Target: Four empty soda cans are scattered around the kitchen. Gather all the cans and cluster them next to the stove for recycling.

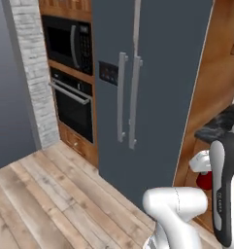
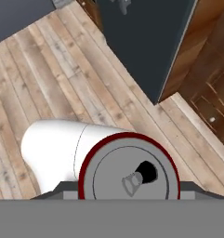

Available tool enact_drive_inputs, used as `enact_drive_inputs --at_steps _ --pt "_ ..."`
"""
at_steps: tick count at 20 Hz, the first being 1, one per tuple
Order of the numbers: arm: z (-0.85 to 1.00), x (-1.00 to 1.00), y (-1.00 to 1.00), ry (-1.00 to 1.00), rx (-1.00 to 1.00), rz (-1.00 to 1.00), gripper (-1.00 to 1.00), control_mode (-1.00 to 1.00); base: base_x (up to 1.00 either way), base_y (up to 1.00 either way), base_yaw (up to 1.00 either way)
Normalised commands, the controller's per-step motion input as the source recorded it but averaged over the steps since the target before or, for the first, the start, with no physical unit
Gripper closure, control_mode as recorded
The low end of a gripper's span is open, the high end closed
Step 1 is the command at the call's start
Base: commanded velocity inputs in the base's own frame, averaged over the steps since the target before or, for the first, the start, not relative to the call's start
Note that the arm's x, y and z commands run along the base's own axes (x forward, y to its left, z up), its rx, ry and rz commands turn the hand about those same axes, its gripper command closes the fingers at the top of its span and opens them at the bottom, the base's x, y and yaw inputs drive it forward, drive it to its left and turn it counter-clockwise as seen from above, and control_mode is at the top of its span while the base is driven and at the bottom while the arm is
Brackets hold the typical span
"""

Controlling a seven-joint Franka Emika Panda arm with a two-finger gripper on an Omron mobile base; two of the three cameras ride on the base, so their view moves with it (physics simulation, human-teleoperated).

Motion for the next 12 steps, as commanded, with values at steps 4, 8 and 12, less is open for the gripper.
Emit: enact_drive_inputs --at_steps 4,8,12 --pt "0.0 0.0 0.0 0.0 0.0 0.0 1.0 1.0 0.07 0.31 0.41" --pt "0.0 0.0 0.0 0.0 0.0 0.0 1.0 1.0 0.13 0.3 0.39" --pt "0.0 0.0 0.0 0.0 0.0 0.0 1.0 1.0 0.27 0.2 0.28"
